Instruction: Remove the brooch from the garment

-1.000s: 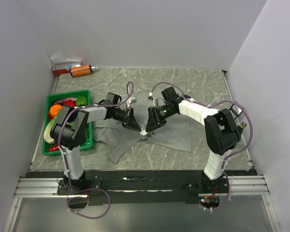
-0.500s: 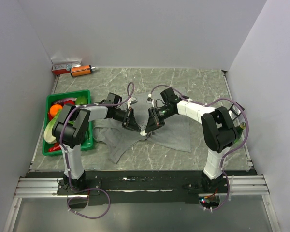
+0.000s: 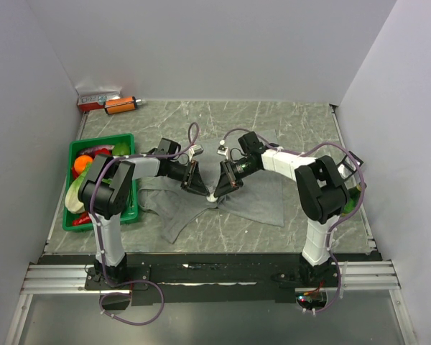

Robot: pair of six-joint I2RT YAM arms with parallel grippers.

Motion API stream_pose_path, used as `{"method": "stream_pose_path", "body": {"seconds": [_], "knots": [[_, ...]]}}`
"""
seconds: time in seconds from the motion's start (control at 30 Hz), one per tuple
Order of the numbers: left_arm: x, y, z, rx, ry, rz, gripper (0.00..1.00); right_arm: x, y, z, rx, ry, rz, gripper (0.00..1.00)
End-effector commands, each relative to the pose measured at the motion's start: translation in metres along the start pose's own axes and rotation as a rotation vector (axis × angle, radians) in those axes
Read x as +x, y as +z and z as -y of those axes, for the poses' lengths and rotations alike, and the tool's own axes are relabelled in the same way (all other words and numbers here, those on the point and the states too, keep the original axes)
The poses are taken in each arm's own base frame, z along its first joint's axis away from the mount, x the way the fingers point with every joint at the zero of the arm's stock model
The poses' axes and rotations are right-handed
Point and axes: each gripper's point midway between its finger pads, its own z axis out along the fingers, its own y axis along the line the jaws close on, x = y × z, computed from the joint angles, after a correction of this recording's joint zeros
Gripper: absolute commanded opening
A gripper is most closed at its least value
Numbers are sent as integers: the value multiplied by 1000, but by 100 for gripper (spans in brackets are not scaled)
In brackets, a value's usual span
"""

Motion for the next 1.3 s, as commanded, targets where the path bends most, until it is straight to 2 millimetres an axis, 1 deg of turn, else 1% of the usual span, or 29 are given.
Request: {"method": "stream_pose_path", "body": {"seconds": [0.0, 0.03, 0.07, 0.17, 0.2, 0.23, 0.27, 0.3, 0.37, 0.4, 0.43, 0.47, 0.5, 0.53, 0.57, 0.6, 0.63, 0.67, 0.73, 0.8, 0.87, 0.93, 1.07, 1.1, 1.13, 1.17, 1.2, 1.23, 1.27], "knots": [[-7, 2, 16, 51, 66, 9, 30, -10, 1, -28, -110, -126, 33, 0], [0, 1, 17, 77, 44, 1, 31, -11, -1, -33, -119, -141, 45, 0], [1, 1, 19, 95, 42, -1, 31, -10, -1, -34, -128, -136, 46, 0], [2, -1, 25, 140, 48, -10, 24, -7, 0, -33, -143, -113, 37, 0], [3, 0, 23, 149, 64, -16, 20, -7, 1, -32, -141, -111, 37, 0], [3, 0, 24, 150, 42, -27, 19, -6, 1, -32, -145, -113, 36, 0], [3, 0, 24, 153, 45, -36, 18, -6, 1, -31, -149, -107, 33, 0], [5, 1, 18, 154, 83, -43, 17, -5, 2, -30, -151, -98, 27, 0], [8, 1, 23, 167, 37, -76, 15, -5, 2, -31, -161, -90, 20, 0], [11, 3, 14, 177, 127, -81, 14, -5, 3, -30, -162, -89, 19, 0], [4, 3, 19, 193, 179, -84, 14, -6, 3, -30, -166, -88, 19, 0], [18, -1, 30, 220, 53, -111, 14, -5, 3, -31, -173, -80, 15, 0], [21, 2, 20, 258, 162, -95, 13, -4, 4, -31, -176, -76, 12, 0], [13, 0, 29, 288, 188, -74, 13, -5, 4, -31, -178, -73, 11, 0], [18, 0, 30, 310, 139, -52, 14, -4, 5, -31, -183, -66, 8, 0], [17, 0, 29, 328, 97, -28, 14, -5, 5, -31, -183, -66, 11, 0], [22, -1, 28, 322, 127, -28, 14, -4, 5, -31, -183, -63, 10, 0], [23, -2, 32, 316, 185, -32, 16, -5, 5, -30, -183, -63, 11, 0], [19, -2, 35, 326, 203, -15, 22, -4, 5, -31, -184, -63, 7, 0], [16, -5, 44, 331, 248, 0, 21, -3, 4, -30, -189, -61, 6, 0], [15, -7, 52, 299, 328, -46, 25, -3, 4, -32, -185, -78, 7, 0], [11, -11, 55, 283, 314, -53, 28, -6, 1, -34, -175, -95, 20, 0], [13, -19, 57, 229, 317, -94, 32, -10, -2, -37, -156, -127, 41, 0], [12, -21, 56, 205, 285, -107, 33, -11, -4, -38, -152, -134, 46, 0], [-13, -15, 34, 136, 473, -83, 34, -13, -7, -39, -152, -140, 53, 0], [-39, -25, 41, -139, 314, -15, 33, -13, -10, -40, -156, -146, 59, 0], [-30, -31, 13, -301, 279, 85, 33, -14, -15, -44, -160, -150, 65, 0], [-57, -42, 26, -350, 413, 223, 36, -17, -24, -44, -163, -147, 84, 0], [-69, -50, 43, -369, 505, 279, 39, -16, -29, -51, -204, -134, 84, 0]]}}
